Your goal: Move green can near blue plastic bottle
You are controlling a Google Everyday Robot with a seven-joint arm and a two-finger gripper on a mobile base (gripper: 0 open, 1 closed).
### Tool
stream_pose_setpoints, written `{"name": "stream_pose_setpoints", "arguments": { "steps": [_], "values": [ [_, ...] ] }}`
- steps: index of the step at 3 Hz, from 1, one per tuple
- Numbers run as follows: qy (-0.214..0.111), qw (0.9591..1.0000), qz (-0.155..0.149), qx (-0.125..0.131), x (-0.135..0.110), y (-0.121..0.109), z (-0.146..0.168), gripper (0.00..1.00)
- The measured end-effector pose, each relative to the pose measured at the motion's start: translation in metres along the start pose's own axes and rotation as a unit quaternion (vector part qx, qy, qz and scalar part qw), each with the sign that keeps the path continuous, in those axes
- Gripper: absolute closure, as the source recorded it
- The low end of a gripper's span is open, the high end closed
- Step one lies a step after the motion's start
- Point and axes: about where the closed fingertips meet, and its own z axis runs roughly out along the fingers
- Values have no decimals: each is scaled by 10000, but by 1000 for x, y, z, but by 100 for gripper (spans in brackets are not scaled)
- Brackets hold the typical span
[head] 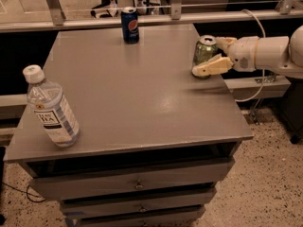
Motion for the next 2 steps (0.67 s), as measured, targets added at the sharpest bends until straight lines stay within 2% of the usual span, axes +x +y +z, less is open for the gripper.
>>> {"name": "stream_pose_setpoints", "arguments": {
  "steps": [2],
  "values": [
    [-371,9991,-155,-123,-15,3,13,64]
  ]
}}
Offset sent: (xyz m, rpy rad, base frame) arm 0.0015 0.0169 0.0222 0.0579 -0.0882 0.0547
